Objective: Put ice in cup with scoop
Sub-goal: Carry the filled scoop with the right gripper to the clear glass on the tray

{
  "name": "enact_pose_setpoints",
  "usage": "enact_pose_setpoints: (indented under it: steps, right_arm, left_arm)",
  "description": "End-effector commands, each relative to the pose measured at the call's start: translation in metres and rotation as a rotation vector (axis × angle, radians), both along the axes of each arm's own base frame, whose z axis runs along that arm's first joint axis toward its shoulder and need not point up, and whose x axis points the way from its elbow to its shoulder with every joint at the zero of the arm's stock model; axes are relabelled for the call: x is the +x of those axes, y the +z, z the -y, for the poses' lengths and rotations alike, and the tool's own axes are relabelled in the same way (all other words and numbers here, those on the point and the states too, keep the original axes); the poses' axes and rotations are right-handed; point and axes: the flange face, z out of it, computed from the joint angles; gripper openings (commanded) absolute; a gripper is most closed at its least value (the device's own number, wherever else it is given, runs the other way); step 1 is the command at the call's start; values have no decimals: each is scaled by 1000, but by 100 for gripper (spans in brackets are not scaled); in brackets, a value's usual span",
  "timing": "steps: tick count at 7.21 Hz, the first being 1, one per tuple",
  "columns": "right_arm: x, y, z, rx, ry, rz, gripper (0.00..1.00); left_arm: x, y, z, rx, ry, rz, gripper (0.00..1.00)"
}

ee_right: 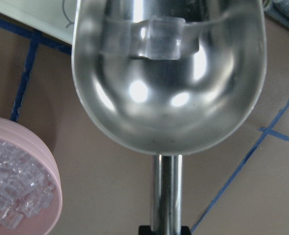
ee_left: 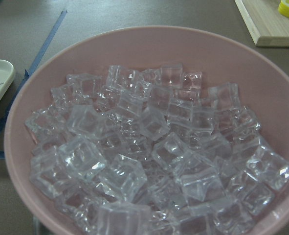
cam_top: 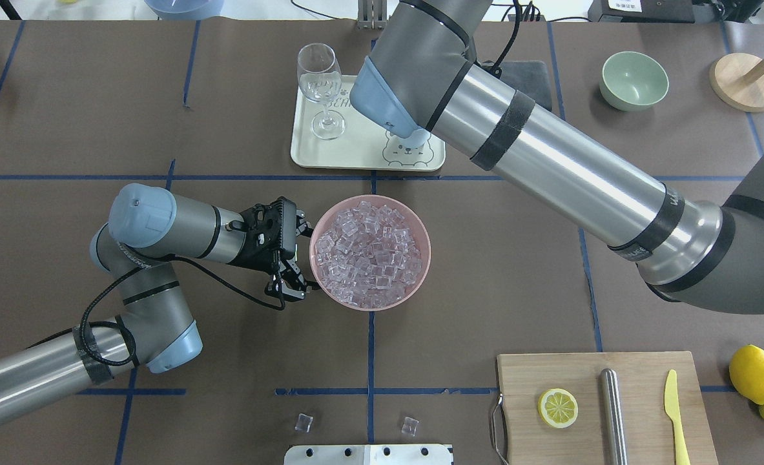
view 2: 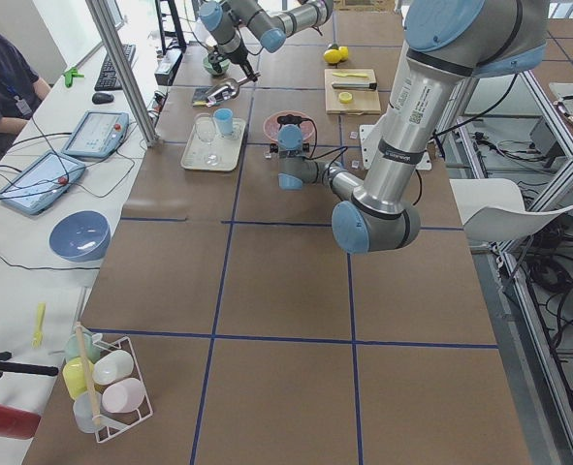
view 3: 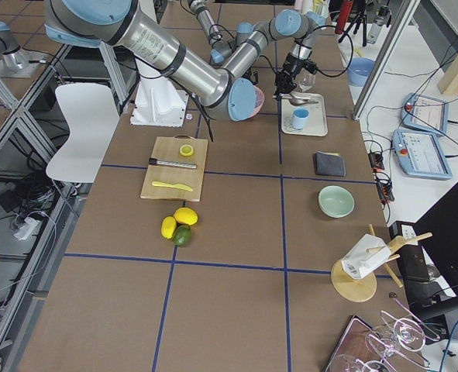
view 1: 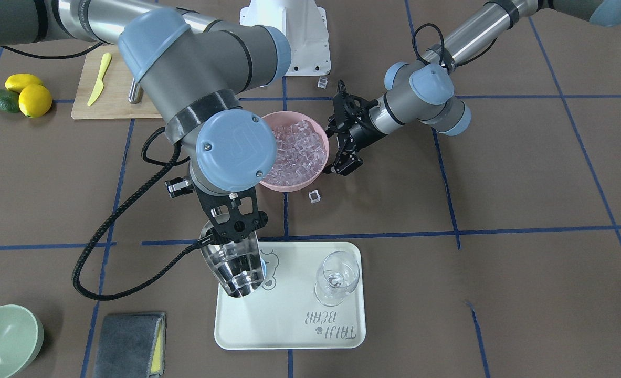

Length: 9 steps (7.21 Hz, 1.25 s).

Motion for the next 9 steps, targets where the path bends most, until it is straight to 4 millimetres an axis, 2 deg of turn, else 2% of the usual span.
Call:
enact_pose_setpoints:
  steps: [1,2,3,5,9]
  right_arm:
    - [11,6,-34,-4,-51,-27,0]
    - [11,20,-45,0,-65,-33,0]
    - [2,30,-55,2,-85,-53,0]
    - [-13,33,-63,12,-118,-93,0]
    - [-11,23,-54,56,-202,-158,0]
  left_arm:
    - [0,-1,0,3,0,-5,100]
    - [0,-1,0,1,0,-5,100]
    - [0,-1,0,1,0,-5,100]
    - [0,-1,0,2,0,-6,100]
    - [0,-1,0,4,0,-6,100]
